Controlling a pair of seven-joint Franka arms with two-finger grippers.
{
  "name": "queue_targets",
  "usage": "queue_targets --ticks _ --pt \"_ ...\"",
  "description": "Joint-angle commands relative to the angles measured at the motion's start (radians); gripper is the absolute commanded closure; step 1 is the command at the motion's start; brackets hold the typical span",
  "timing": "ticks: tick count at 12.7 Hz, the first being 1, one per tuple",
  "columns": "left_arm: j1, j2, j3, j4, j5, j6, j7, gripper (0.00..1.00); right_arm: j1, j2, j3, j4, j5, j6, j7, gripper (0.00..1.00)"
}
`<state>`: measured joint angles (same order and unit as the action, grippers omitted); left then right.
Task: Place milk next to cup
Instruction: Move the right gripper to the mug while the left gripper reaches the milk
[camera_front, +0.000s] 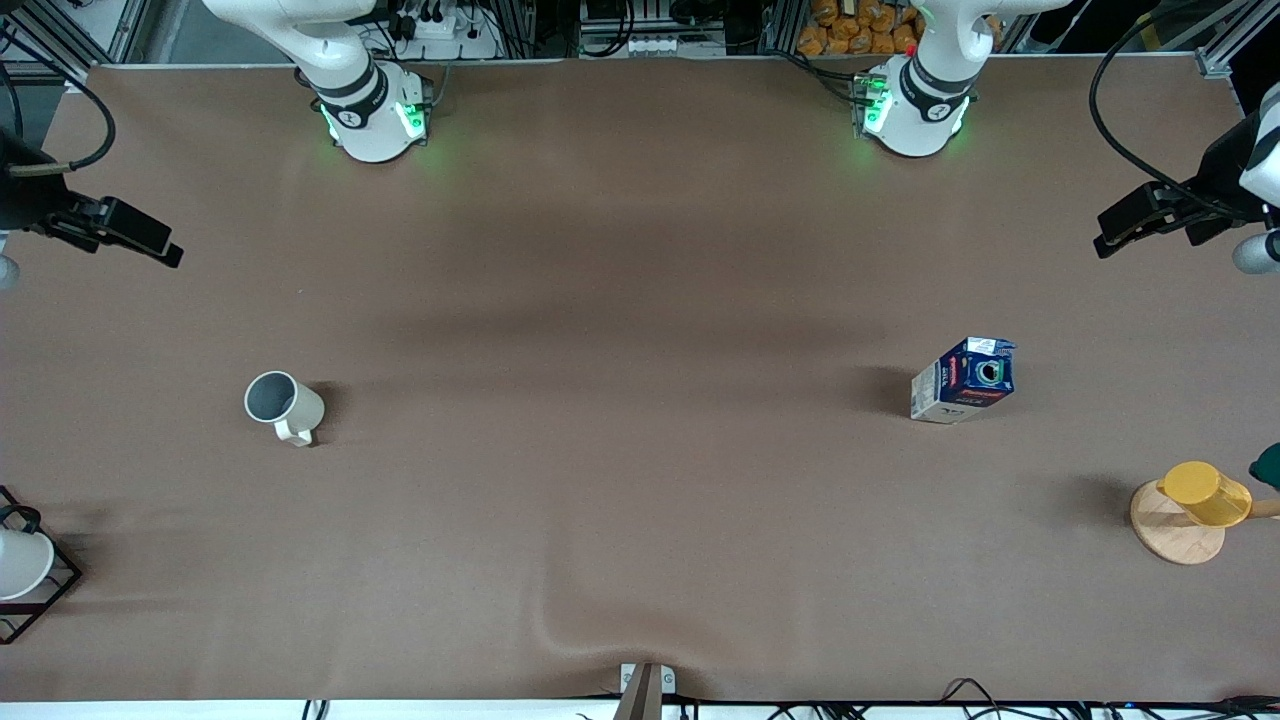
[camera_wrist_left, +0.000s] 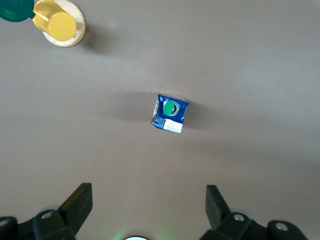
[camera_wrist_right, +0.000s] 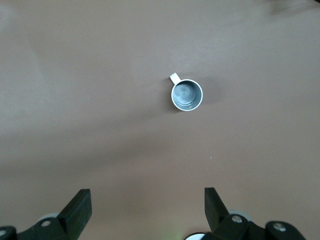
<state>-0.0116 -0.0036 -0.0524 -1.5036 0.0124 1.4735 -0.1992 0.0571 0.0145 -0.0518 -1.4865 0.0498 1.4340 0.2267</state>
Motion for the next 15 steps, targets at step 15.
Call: queue_targets --ticks 15 --pt "-0.001 0.232 -0.029 -0.170 0.032 0.321 -0.014 0.00 0.049 -0.085 0.010 -0.531 -0.019 0.391 -0.088 0.00"
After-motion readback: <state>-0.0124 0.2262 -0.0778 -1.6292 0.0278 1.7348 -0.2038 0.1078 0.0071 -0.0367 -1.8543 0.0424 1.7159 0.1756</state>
